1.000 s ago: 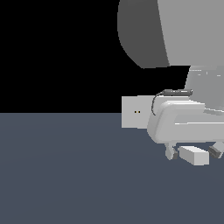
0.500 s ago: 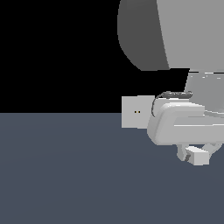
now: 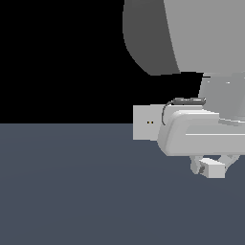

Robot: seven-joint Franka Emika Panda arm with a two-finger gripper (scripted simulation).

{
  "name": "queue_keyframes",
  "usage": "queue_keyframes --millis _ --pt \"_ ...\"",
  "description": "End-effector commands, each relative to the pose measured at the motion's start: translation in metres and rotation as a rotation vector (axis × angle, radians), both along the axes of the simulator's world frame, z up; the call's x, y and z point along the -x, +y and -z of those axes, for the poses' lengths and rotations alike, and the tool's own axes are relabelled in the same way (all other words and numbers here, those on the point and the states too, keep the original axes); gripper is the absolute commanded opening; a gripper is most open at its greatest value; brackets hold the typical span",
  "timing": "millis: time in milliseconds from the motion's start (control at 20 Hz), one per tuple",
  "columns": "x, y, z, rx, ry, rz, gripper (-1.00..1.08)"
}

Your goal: Plug the charger into the wall socket.

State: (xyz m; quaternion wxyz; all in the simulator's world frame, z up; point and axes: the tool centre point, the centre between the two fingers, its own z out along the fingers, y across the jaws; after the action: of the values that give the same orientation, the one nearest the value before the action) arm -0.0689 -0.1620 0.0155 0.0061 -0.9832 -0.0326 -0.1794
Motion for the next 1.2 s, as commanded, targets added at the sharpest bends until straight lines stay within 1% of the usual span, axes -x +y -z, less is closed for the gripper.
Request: queue_keyframes --millis 0,400,1150 --pt "-0.002 0.005 -0.004 0.0 -0.001 0.01 -1.0" --pt "-0.009 0.028 -0.023 -0.002 -0.004 0.074 -1.0" --pt "-0.032 0.075 -0.064 -0.003 -0.006 0.209 -1.0"
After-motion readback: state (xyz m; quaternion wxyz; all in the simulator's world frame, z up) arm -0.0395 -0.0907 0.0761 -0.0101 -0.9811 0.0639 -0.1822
